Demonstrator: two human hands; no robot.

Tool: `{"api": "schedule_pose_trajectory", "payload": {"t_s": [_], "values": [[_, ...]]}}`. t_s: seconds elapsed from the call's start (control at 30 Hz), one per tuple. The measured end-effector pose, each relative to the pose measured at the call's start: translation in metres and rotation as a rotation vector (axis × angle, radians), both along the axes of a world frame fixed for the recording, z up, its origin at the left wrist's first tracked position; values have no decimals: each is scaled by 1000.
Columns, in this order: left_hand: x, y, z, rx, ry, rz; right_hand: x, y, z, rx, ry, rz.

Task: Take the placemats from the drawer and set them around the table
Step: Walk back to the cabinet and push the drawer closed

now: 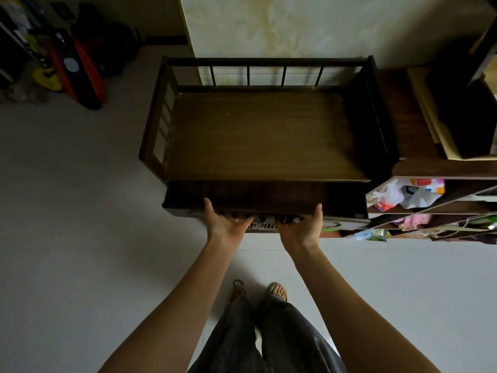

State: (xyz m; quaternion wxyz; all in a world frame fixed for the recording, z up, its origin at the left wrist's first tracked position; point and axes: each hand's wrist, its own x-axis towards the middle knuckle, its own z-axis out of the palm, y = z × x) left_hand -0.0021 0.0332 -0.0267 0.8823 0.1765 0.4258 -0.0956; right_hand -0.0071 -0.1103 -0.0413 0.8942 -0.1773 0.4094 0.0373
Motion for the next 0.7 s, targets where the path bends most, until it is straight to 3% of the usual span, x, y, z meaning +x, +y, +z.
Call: {"api": "schedule_pose_trajectory", "payload": {"t_s": [0.3, 0.5, 0.7], "values": [[44, -16, -3, -69, -46, 94, 55, -23, 6, 53, 44, 92], [73, -9, 3, -41, -81, 34, 82, -24, 13, 102, 2, 95], [74, -2, -6, 72, 36, -72, 86, -27, 2, 76, 59, 51]]}}
